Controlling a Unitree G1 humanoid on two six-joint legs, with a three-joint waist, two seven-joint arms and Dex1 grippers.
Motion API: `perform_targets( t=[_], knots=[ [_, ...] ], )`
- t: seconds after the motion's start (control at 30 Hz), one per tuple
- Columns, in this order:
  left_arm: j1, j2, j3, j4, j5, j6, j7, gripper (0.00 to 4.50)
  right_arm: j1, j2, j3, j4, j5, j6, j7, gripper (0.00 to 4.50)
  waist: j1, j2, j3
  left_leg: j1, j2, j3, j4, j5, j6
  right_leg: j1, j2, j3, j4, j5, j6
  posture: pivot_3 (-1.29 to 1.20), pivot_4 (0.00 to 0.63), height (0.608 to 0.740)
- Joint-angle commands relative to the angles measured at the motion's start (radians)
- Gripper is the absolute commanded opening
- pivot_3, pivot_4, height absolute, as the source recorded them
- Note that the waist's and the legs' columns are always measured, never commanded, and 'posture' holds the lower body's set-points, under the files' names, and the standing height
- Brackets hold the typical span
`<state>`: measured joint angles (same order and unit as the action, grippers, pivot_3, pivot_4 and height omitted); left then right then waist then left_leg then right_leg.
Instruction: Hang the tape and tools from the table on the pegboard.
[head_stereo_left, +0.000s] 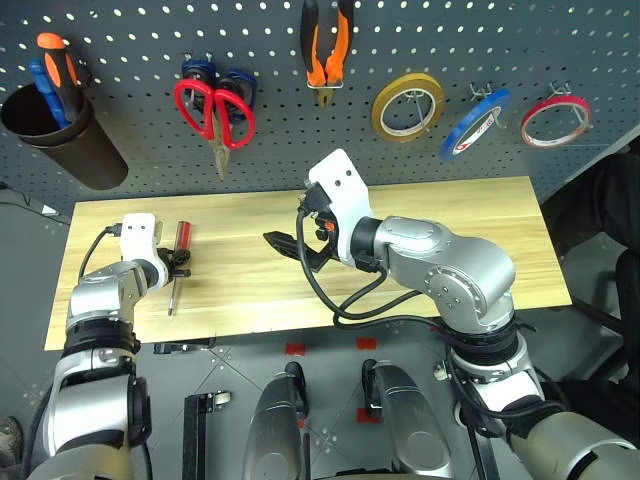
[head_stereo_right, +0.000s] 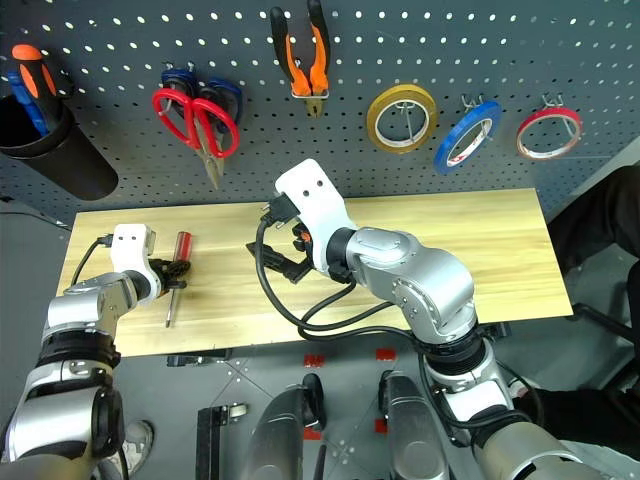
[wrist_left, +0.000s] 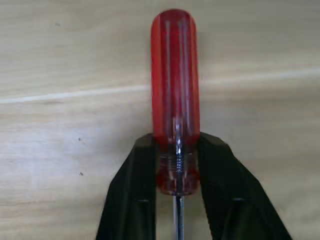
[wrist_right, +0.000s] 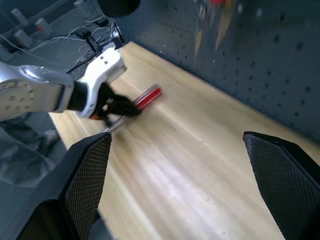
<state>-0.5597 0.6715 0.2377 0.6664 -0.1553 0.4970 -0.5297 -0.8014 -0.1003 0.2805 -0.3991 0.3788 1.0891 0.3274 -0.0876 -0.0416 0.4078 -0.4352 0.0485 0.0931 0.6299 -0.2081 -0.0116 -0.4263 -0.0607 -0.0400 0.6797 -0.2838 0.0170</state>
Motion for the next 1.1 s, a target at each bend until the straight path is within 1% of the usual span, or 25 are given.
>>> perform_targets(
  t=[0.03, 0.13, 0.2, 0.27, 0.3, 0.37, 0.47, 0.53, 0.6, 0.67, 0.73, 0.77, 0.83, 0.93, 1.0, 1.1],
  knots=[
    [0.119, 0.049, 0.014, -0.198, -0.01, -0.049, -0.05, 0.81, 0.05, -0.032, 0.026, -0.084, -0.029, -0.217, 0.069, 4.5, 0.0, 0.0, 0.0, 0.0, 0.0, 0.0, 0.0, 0.0, 0.0, 0.0, 0.0, 0.0, 0.0, 0.0, 0.0, -0.17, 0.405, 0.74],
    [0.225, 0.049, 0.068, -0.377, -0.08, -0.029, -0.098, 0.81, 0.075, -0.06, 0.008, -0.106, 0.0, -0.275, 0.125, 4.5, 0.003, -0.001, -0.001, 0.0, 0.0, 0.0, -0.001, 0.0, -0.001, 0.0, 0.0, 0.0, -0.001, 0.0, 0.001, -0.17, 0.372, 0.74],
    [0.3, 0.046, 0.1, -0.511, -0.129, -0.045, -0.139, 0.81, 0.08, -0.066, -0.007, -0.118, 0.02, -0.294, 0.15, 4.5, 0.003, -0.004, -0.002, 0.0, 0.0, -0.001, -0.001, 0.0, -0.001, 0.0, 0.0, -0.001, -0.001, 0.0, 0.001, -0.17, 0.359, 0.74],
    [0.363, 0.048, 0.099, -0.618, -0.138, -0.078, -0.163, 0.81, 0.086, -0.069, -0.021, -0.122, 0.039, -0.313, 0.171, 4.5, 0.003, -0.004, -0.004, 0.0, 0.0, -0.001, -0.001, 0.0, -0.001, 0.001, -0.001, -0.001, -0.001, 0.0, 0.0, -0.16, 0.329, 0.74],
    [0.39, 0.052, 0.086, -0.665, -0.119, -0.113, -0.163, 0.81, 0.09, -0.071, -0.028, -0.124, 0.047, -0.322, 0.181, 4.5, 0.003, -0.005, -0.005, 0.0, -0.001, -0.002, -0.001, 0.0, -0.001, 0.001, -0.002, -0.001, -0.001, 0.0, 0.0, -0.15, 0.321, 0.74],
    [0.397, 0.032, 0.077, -0.761, -0.138, -0.136, -0.163, 0.81, 0.098, -0.075, -0.032, -0.113, 0.051, -0.349, 0.2, 4.5, 0.004, -0.006, -0.01, -0.001, -0.001, -0.003, -0.001, 0.0, -0.001, 0.002, -0.001, -0.002, -0.001, 0.0, 0.0, -0.15, 0.298, 0.74],
    [0.335, 0.012, 0.082, -0.884, -0.199, -0.139, -0.164, 0.81, 0.098, -0.084, -0.032, -0.089, 0.044, -0.381, 0.216, 4.5, 0.008, -0.009, -0.02, -0.001, -0.001, -0.005, 0.0, 0.0, -0.001, 0.002, -0.001, -0.004, -0.001, 0.0, 0.0, -0.14, 0.266, 0.74],
    [0.288, 0.011, 0.104, -0.928, -0.247, -0.11, -0.157, 0.81, 0.093, -0.086, -0.035, -0.077, 0.042, -0.392, 0.22, 4.5, 0.008, -0.016, -0.029, -0.002, -0.002, -0.006, 0.0, 0.0, -0.001, 0.002, -0.001, -0.005, -0.001, 0.0, 0.0, -0.14, 0.257, 0.74],
    [0.22, 0.016, 0.161, -0.939, -0.335, -0.051, -0.139, 0.81, 0.088, -0.087, -0.039, -0.064, 0.04, -0.403, 0.224, 4.5, 0.007, -0.02, -0.039, -0.003, -0.002, -0.007, 0.001, 0.0, -0.001, 0.003, -0.001, -0.006, 0.0, 0.0, 0.0, -0.13, 0.242, 0.74],
    [0.092, 0.074, 0.265, -0.892, -0.45, 0.006, -0.14, 0.81, 0.079, -0.082, -0.05, -0.057, 0.041, -0.407, 0.218, 4.5, 0.004, -0.021, -0.047, -0.003, -0.002, -0.006, 0.001, 0.0, -0.001, 0.003, -0.001, -0.006, -0.001, 0.0, 0.0, -0.12, 0.232, 0.74],
    [0.016, 0.116, 0.307, -0.838, -0.489, 0.019, -0.147, 0.81, 0.073, -0.08, -0.052, -0.047, 0.039, -0.418, 0.218, 4.5, -0.001, -0.024, -0.052, -0.003, 0.0, -0.008, 0.002, 0.001, -0.002, 0.002, 0.001, -0.008, 0.0, 0.0, 0.0, -0.12, 0.22, 0.74],
    [-0.037, 0.134, 0.323, -0.796, -0.509, 0.022, -0.145, 0.81, 0.069, -0.079, -0.051, -0.041, 0.037, -0.424, 0.219, 4.5, -0.002, -0.023, -0.056, -0.003, 0.0, -0.009, 0.002, 0.002, -0.003, 0.002, 0.002, -0.008, 0.001, 0.0, 0.0, -0.12, 0.214, 0.74],
    [-0.141, 0.167, 0.342, -0.714, -0.516, 0.007, -0.127, 0.81, 0.055, -0.077, -0.052, -0.031, 0.032, -0.436, 0.219, 4.5, 0.0, -0.021, -0.07, -0.003, 0.0, -0.009, 0.001, 0.002, -0.004, 0.002, 0.002, -0.01, 0.001, 0.0, 0.0, -0.12, 0.208, 0.74],
    [-0.233, 0.179, 0.359, -0.659, -0.549, 0.008, -0.11, 0.81, 0.036, -0.07, -0.062, -0.014, 0.028, -0.449, 0.211, 4.5, 0.003, -0.024, -0.086, -0.003, -0.001, -0.009, 0.001, 0.002, -0.004, 0.003, 0.002, -0.011, 0.0, 0.0, 0.0, -0.13, 0.193, 0.74],
    [-0.25, 0.19, 0.349, -0.647, -0.539, -0.003, -0.117, 0.81, 0.03, -0.068, -0.069, -0.006, 0.029, -0.453, 0.206, 4.5, 0.004, -0.026, -0.09, -0.003, -0.001, -0.009, 0.002, 0.002, -0.004, 0.004, 0.001, -0.012, 0.0, 0.0, 0.0, -0.14, 0.191, 0.74],
    [-0.249, 0.196, 0.337, -0.625, -0.483, -0.061, -0.098, 0.81, 0.03, -0.067, -0.072, -0.001, 0.028, -0.455, 0.201, 4.5, 0.004, -0.027, -0.096, -0.003, -0.001, -0.01, 0.005, 0.002, -0.004, 0.004, 0.001, -0.012, 0.001, 0.0, 0.0, -0.13, 0.188, 0.74]
  ],
)
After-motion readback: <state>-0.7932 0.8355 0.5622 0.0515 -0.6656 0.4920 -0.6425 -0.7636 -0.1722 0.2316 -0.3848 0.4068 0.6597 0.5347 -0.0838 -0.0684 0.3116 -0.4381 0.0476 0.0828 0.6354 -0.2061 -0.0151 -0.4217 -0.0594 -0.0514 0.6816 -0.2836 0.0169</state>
